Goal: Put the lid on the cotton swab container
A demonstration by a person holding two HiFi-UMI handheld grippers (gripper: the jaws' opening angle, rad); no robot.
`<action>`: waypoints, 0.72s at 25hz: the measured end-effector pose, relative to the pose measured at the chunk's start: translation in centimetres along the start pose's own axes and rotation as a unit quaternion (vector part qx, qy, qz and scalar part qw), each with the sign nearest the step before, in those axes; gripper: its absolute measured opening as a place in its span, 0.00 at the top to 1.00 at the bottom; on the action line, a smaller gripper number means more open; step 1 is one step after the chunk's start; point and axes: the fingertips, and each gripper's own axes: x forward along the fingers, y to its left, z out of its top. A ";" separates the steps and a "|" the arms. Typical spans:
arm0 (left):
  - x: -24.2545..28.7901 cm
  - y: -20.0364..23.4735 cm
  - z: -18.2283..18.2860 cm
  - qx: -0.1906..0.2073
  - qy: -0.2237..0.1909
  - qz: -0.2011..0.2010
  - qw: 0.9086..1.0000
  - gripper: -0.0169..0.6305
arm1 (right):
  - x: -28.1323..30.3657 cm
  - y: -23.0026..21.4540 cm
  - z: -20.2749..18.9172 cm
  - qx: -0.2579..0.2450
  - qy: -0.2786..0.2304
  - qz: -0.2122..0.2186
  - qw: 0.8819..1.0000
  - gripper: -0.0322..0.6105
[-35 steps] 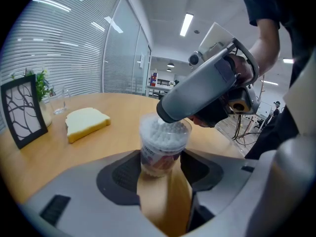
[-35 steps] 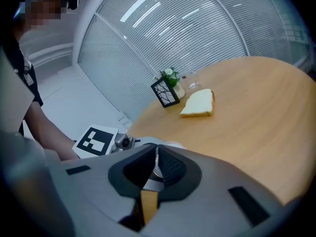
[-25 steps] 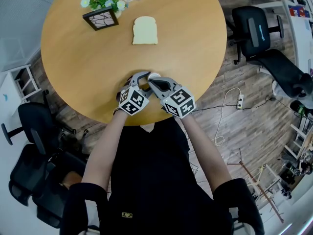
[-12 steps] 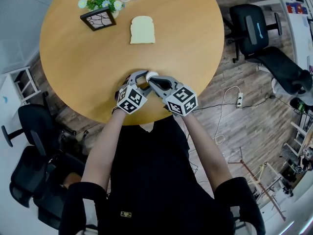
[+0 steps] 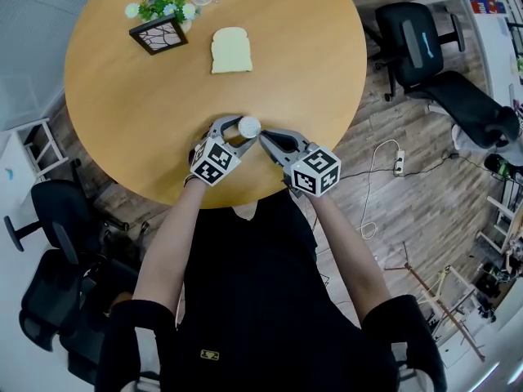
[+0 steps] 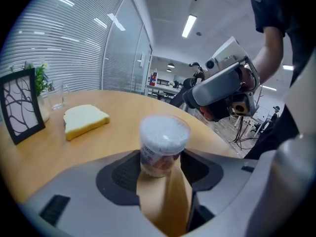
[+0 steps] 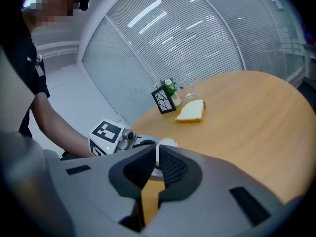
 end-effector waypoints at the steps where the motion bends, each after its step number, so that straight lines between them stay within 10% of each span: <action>1: 0.0 0.0 0.0 -0.001 0.000 -0.001 1.000 0.59 | -0.1 0.1 -0.1 -0.001 0.002 -0.002 1.000 0.94; 18: 0.2 -0.9 -0.8 0.018 0.029 -0.010 0.999 0.47 | -1.9 0.8 -0.5 -0.008 0.003 -0.010 1.000 0.94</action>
